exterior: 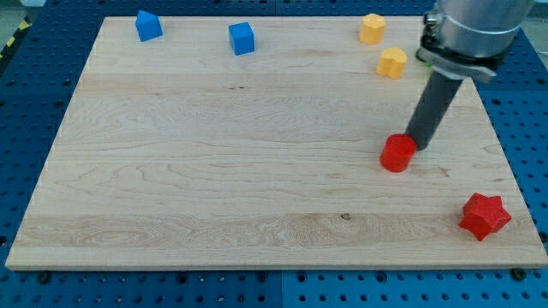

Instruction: Slide the red circle to the bottom center

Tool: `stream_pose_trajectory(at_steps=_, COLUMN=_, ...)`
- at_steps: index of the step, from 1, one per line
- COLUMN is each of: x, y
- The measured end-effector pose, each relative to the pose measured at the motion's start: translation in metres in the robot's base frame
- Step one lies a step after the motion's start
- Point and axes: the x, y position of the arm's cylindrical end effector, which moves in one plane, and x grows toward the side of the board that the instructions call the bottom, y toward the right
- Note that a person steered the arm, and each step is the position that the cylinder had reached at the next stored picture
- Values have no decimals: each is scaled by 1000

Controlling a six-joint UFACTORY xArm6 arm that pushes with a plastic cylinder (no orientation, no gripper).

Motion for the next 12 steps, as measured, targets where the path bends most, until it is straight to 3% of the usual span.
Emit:
stream_pose_trajectory(at_steps=4, x=91, y=-96)
stream_pose_trajectory(at_steps=6, x=96, y=-120)
stream_pose_trajectory(at_steps=7, x=89, y=-101)
stream_pose_trajectory(at_steps=9, x=20, y=-108)
stream_pose_trajectory(at_steps=10, x=19, y=-148)
stream_pose_trajectory(at_steps=12, x=66, y=-168)
